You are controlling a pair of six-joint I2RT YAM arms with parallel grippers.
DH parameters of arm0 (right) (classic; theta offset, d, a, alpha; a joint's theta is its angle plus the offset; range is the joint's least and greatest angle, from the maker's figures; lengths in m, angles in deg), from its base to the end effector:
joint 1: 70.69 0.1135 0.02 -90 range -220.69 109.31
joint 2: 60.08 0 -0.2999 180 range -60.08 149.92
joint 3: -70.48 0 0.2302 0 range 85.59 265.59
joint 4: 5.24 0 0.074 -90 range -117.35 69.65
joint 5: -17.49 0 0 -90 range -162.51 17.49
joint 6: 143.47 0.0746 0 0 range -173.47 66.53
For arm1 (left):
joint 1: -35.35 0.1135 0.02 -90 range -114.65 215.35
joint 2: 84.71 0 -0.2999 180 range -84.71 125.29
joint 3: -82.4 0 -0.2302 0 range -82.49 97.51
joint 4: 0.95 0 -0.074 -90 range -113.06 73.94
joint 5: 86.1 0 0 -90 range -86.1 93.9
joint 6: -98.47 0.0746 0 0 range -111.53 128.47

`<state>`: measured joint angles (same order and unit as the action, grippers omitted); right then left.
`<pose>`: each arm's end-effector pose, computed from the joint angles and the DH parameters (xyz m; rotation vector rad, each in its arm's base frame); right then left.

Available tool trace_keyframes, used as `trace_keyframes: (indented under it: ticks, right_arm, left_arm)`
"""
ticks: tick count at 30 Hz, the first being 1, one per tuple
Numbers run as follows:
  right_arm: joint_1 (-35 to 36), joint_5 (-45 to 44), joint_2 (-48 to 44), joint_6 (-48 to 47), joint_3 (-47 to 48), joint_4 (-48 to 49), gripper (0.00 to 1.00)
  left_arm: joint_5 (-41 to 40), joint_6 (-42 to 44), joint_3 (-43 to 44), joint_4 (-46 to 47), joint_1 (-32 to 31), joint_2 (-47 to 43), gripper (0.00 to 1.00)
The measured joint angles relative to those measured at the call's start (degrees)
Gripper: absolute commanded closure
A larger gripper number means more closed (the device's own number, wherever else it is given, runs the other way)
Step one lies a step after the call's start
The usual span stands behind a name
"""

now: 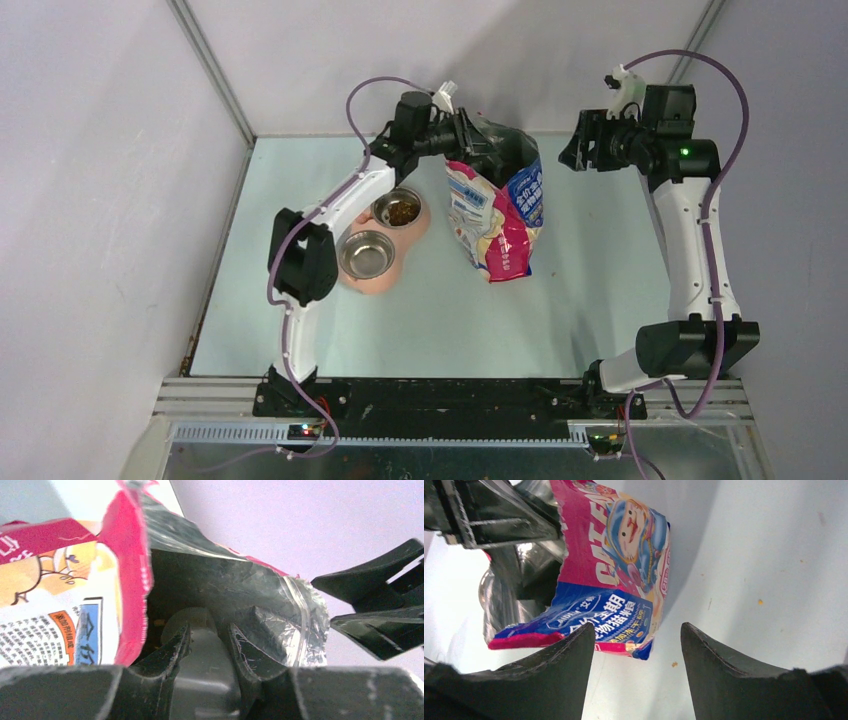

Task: Serve the pet food

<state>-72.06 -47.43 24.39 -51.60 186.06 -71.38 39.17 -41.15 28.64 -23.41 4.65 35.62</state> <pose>0.3048 0.0243 0.4497 -0.1872 2.1476 0.4812 0.4335 -0.3075 0.3576 0.1426 2.1012 -1.4838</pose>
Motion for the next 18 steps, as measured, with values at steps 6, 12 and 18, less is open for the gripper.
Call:
trace_keyframes:
  ticks: [6, 12, 18]
  right_arm:
    - [-0.3, -2.8, 1.1, -3.2, 0.9, -2.2, 0.34]
    - [-0.4, -5.1, 1.7, -5.4, 1.4, -4.2, 0.34]
    - [-0.4, -6.6, 1.8, -6.7, 1.6, -4.7, 0.34]
  left_arm:
    - [0.8, -7.6, -3.0, 3.5, 2.7, -1.0, 1.00]
    - [1.0, -13.8, -4.6, 5.4, 6.2, -2.7, 1.00]
    - [1.1, -16.8, -5.2, 7.4, 9.9, -4.4, 1.00]
